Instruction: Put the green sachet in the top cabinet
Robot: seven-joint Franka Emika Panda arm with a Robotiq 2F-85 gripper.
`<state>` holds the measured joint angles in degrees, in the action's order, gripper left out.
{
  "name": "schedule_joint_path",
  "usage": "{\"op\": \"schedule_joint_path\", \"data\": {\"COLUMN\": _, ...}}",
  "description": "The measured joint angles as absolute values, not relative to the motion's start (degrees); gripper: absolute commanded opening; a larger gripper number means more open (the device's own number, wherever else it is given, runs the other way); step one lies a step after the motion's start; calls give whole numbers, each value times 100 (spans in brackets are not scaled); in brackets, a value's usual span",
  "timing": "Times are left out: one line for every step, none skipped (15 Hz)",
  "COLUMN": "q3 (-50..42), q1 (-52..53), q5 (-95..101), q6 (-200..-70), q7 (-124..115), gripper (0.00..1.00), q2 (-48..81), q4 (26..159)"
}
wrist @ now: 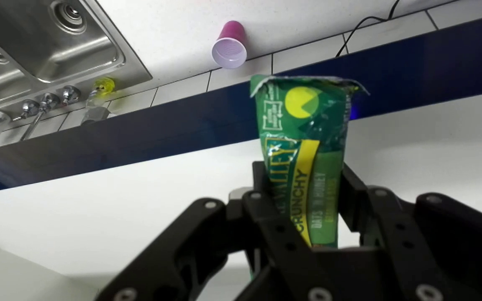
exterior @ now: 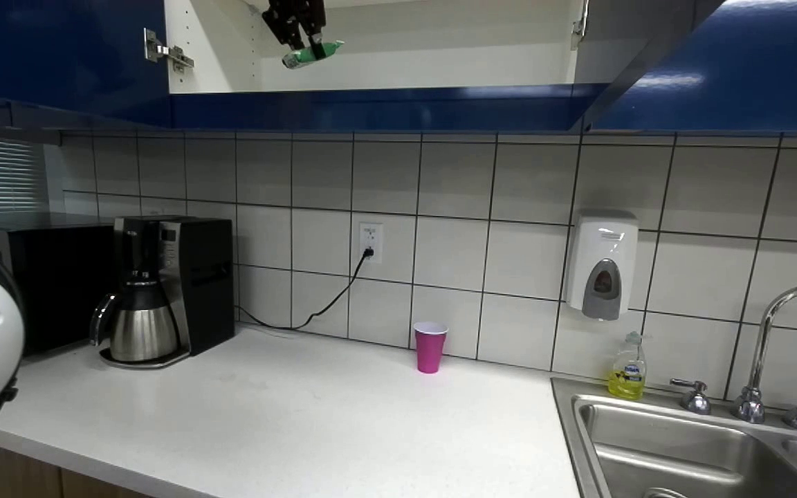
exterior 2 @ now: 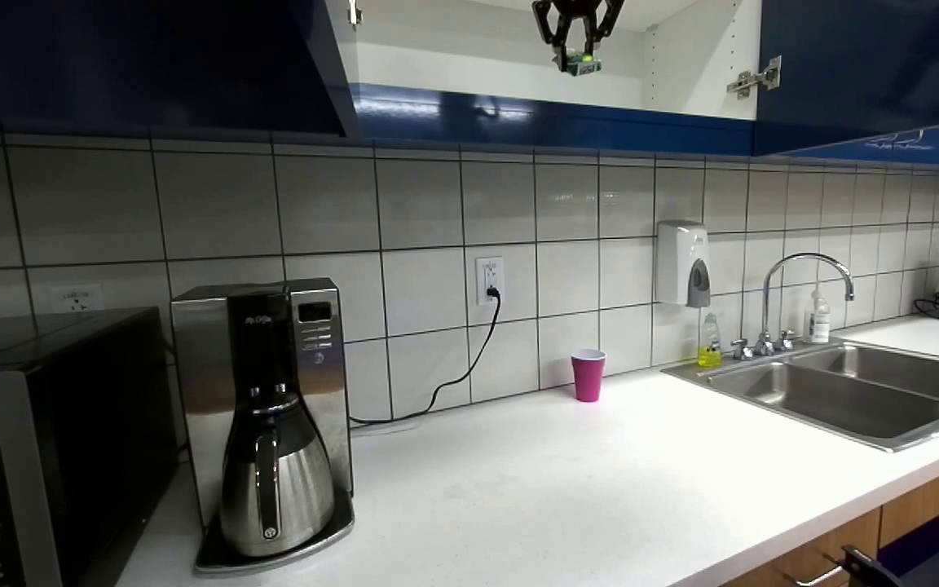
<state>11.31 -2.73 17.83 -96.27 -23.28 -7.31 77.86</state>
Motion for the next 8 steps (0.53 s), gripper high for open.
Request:
{"op": "schedule_joint_path", "data": {"q3": 1108, "q1": -254, "q5": 1801, "q6": -9626, "q7": -2328, "gripper": 16, "q2": -612, "q4": 7705}}
{"op": "schedule_joint_path", "data": {"q3": 1075, "q1": -226, "q5": 1806, "q6": -9625, "q7": -2328, "gripper": 16, "q2": -495, "q4": 7621}}
{"op": "schedule_joint_path", "data": {"q3": 1041, "q1": -194, "q5": 1808, "q6": -9622, "q7": -2328, "gripper": 16, "q2": -381, "q4": 7538}}
{"op": "schedule_joint_path", "data": {"q3": 1036, "q1": -188, "q5": 1809, "q6": -9621, "q7": -2328, "gripper": 16, "q2": -281, "q4": 7461}}
{"op": "schedule_joint_path", "data": {"q3": 1036, "q1": -188, "q5": 1809, "q6": -9621, "q7": -2328, "gripper": 16, "q2": -190, "q4": 7398}}
{"op": "schedule_joint_path", "data": {"q3": 1037, "q1": -188, "q5": 1809, "q6": -9621, "q7": -2328, "gripper": 16, "q2": -104, "q4": 7329}}
{"op": "schedule_joint_path", "data": {"q3": 1038, "q1": -188, "q5": 1809, "q6": -9620, "q7": -2328, "gripper": 16, "q2": -31, "q4": 7269}}
{"op": "schedule_joint_path", "data": {"q3": 1038, "q1": -188, "q5": 1809, "q6": -9618, "q7": -2328, "gripper": 16, "q2": 41, "q4": 7203}}
